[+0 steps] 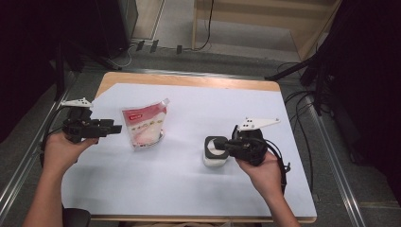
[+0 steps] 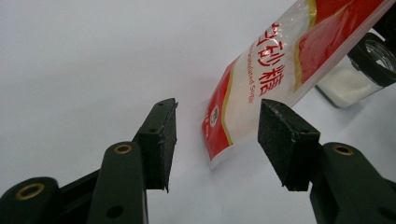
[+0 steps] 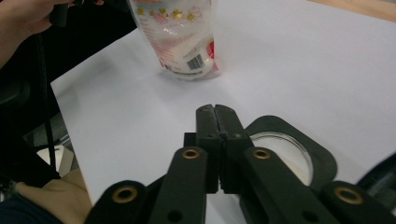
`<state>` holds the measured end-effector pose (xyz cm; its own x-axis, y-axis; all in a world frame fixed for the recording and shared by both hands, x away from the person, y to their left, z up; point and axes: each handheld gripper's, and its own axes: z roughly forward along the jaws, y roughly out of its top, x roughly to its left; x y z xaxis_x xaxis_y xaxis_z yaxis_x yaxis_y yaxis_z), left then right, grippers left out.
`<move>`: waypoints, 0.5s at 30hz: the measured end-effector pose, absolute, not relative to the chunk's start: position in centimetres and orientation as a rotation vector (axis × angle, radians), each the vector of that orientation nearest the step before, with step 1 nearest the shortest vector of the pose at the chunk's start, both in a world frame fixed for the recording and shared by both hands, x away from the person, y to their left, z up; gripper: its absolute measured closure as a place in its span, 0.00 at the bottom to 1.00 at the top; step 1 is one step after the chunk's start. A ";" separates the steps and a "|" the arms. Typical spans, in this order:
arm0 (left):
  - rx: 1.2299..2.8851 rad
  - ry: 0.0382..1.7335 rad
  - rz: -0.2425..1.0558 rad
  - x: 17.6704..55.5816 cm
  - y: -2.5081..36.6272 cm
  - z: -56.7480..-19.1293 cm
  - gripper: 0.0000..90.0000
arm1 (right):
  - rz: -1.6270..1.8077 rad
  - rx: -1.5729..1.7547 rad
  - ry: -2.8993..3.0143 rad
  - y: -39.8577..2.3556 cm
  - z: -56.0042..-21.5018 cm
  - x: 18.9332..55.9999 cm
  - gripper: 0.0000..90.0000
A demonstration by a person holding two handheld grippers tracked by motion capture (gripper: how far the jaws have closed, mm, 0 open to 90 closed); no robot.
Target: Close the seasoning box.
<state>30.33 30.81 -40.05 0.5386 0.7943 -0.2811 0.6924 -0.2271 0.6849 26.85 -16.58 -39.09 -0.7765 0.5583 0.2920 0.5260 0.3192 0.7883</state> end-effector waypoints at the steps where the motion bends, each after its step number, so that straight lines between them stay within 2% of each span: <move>1: 1.981 1.204 0.160 30.3 30.8 -40.1 0.54 | 1.486 1.037 2.522 -16.8 -39.0 26.9 1.00; 15: 1.992 1.203 0.150 30.5 30.5 -40.3 0.53 | 1.463 1.107 2.433 -20.0 -37.5 27.5 1.00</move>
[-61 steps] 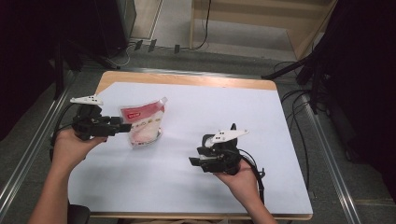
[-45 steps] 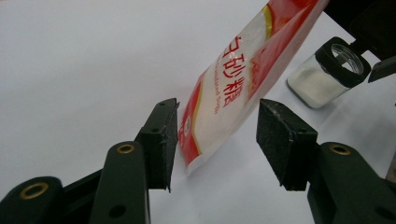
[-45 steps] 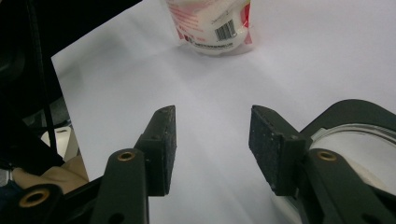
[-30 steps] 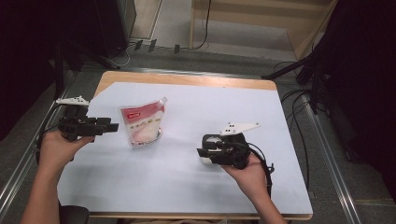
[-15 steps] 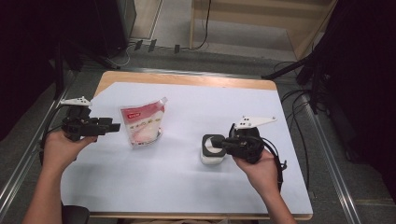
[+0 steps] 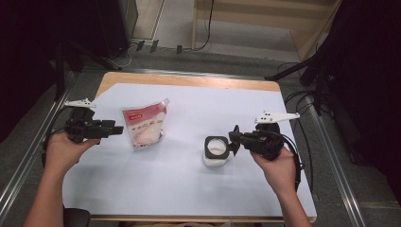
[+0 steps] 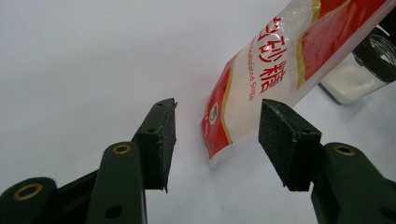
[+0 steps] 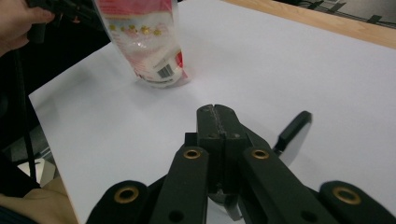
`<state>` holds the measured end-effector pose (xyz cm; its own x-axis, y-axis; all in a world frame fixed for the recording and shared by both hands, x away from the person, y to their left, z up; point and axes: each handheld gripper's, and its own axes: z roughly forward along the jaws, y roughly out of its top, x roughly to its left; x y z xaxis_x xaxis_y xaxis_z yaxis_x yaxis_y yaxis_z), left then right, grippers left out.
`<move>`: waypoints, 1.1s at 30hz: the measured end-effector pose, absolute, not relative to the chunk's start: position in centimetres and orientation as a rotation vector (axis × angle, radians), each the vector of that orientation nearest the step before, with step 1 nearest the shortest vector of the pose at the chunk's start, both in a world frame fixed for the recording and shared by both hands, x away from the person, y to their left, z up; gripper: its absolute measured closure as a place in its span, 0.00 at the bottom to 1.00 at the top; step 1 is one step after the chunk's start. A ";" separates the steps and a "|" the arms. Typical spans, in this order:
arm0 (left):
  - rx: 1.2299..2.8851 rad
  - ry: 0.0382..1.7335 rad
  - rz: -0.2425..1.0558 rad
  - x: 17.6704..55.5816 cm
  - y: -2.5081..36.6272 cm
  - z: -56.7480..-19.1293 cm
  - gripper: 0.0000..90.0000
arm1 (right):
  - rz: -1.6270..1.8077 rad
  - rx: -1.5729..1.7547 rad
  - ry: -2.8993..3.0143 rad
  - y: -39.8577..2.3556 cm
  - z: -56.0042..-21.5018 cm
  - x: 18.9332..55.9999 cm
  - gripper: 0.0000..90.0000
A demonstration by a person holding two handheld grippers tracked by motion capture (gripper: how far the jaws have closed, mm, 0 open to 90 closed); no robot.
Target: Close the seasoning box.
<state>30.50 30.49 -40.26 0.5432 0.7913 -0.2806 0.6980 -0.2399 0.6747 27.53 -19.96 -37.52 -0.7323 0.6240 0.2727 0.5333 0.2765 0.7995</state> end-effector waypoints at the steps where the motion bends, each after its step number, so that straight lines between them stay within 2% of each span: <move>1: 1.993 1.203 0.150 30.5 30.5 -40.3 0.53 | 1.465 1.108 2.431 -20.1 -37.4 27.5 1.00; 16: 1.992 1.197 0.146 30.5 30.5 -40.3 0.52 | 1.428 1.175 2.364 -22.8 -37.1 28.0 1.00; 33: 1.975 1.235 0.166 30.6 30.5 -40.5 0.52 | 1.372 1.288 2.399 -23.1 -40.0 29.3 1.00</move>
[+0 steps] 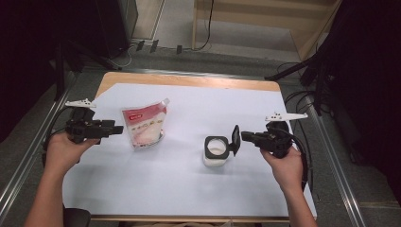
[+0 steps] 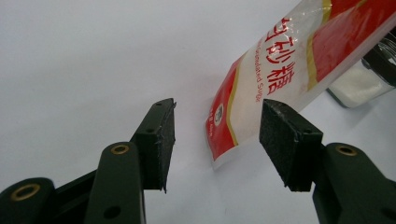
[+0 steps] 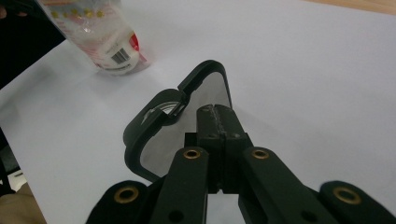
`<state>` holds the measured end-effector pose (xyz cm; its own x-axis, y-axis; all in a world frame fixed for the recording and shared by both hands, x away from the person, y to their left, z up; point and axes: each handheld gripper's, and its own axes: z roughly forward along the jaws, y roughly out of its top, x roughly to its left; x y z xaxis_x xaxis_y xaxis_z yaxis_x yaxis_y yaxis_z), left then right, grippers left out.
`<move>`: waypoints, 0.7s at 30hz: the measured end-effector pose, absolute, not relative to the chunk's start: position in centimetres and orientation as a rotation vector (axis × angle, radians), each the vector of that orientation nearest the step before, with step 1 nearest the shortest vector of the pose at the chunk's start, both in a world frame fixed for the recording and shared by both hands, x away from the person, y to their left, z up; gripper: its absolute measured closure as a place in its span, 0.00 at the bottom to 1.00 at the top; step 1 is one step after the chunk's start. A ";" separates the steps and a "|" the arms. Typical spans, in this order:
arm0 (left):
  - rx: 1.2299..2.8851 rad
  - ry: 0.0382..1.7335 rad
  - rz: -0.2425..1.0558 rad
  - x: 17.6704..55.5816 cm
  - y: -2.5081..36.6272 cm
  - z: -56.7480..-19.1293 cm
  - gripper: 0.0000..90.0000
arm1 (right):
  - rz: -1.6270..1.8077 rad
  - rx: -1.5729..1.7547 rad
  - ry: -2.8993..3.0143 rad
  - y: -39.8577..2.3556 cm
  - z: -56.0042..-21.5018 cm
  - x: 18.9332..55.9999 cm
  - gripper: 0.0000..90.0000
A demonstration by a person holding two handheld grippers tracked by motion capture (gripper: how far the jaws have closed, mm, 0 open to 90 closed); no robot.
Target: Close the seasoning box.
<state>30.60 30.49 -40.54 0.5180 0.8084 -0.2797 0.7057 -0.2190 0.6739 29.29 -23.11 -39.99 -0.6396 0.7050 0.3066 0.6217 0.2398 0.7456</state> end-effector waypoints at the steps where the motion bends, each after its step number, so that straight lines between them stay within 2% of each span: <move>1: 1.970 1.238 0.167 30.6 30.5 -40.6 0.52 | 1.371 1.289 2.404 -23.0 -40.1 29.3 1.00; 14: 1.959 1.251 0.174 30.7 30.5 -40.8 0.45 | 1.346 1.288 2.449 -21.9 -41.1 29.3 1.00; 21: 1.963 1.251 0.180 30.7 30.5 -40.8 0.46 | 1.352 1.271 2.475 -21.0 -41.6 29.3 1.00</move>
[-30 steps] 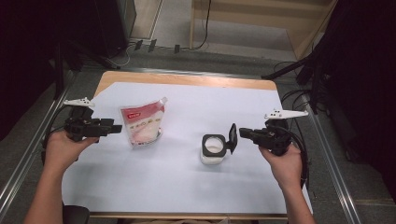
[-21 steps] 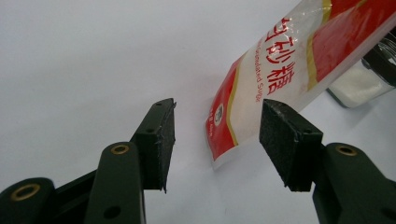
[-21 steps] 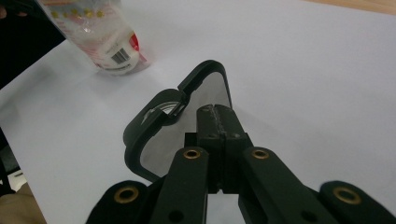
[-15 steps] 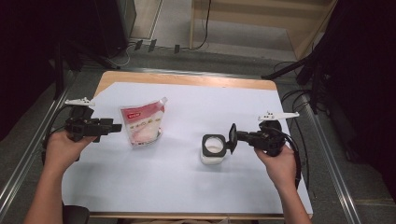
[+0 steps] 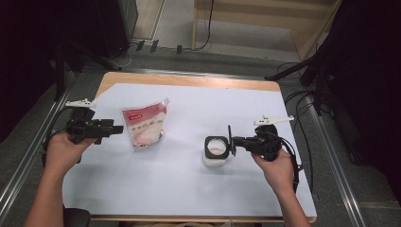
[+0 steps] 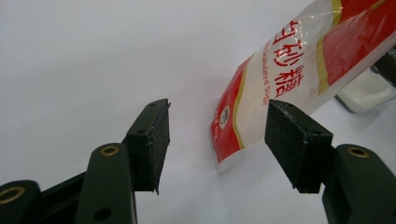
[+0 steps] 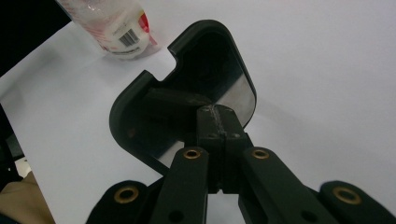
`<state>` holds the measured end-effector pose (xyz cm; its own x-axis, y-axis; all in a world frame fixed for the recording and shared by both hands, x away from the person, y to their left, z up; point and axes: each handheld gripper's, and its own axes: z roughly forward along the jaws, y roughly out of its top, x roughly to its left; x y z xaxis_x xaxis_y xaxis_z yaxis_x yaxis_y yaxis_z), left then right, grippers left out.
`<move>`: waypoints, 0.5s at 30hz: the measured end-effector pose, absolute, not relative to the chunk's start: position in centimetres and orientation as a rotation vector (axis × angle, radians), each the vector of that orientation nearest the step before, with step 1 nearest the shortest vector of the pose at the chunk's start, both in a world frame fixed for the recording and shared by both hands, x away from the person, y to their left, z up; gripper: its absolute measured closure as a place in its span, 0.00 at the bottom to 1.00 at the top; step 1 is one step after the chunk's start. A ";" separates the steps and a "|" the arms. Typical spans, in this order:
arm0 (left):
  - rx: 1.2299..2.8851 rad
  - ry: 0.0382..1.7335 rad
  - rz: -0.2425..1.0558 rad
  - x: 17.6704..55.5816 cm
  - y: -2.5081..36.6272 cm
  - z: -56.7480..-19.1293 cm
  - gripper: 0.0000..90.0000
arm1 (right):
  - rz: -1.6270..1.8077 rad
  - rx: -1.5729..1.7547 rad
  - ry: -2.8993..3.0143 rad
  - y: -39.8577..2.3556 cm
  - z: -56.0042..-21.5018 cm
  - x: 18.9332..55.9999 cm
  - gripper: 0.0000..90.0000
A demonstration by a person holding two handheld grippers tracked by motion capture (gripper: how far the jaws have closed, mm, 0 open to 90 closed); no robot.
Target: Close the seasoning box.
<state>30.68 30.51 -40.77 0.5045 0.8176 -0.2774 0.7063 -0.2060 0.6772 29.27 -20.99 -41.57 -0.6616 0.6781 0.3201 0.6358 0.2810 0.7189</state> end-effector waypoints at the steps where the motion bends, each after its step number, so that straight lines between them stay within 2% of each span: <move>1: 1.961 1.252 0.180 30.7 30.5 -40.8 0.46 | 1.352 1.270 2.478 -20.9 -41.6 29.3 1.00; 15: 1.971 1.248 0.171 30.8 30.4 -40.9 0.46 | 1.350 1.241 2.503 -20.0 -42.1 29.3 1.00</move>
